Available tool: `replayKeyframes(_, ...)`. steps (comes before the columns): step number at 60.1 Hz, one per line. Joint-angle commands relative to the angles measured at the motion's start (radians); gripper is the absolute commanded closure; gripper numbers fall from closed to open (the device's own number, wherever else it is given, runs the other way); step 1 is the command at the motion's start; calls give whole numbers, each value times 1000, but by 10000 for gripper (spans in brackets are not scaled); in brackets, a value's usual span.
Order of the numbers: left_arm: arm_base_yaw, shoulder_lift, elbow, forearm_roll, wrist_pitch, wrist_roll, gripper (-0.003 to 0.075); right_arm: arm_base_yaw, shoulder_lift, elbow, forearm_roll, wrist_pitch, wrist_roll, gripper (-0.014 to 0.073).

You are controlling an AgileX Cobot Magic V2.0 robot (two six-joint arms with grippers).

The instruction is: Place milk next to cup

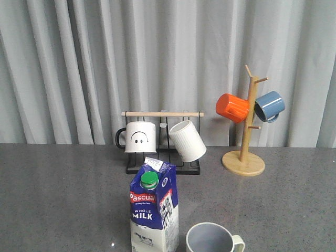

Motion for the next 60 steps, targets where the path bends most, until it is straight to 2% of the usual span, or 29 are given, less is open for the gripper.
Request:
replayKeyframes(1, -2, -13, 21, -9, -66, -8, 727, -28, -33, 33, -16, -200, -33, 599)
replayKeyframes(6, -2, -13, 21, -9, -66, -8, 727, -105, -82, 104, -14, -341, -43, 599)
replayKeyframes(11, -2, -13, 21, -9, -66, -8, 727, -178, -153, 155, 9, -411, -57, 599)
replayKeyframes(22, -2, -13, 21, -9, -66, -8, 727, -293, -259, 239, 74, -406, -63, 599)
replayKeyframes(32, -2, -13, 21, -9, -66, -8, 727, -399, -296, 240, 112, -376, -64, 599)
replayKeyframes(60, -2, -13, 21, -9, -66, -8, 727, -408, -310, 240, 107, -409, -64, 599)
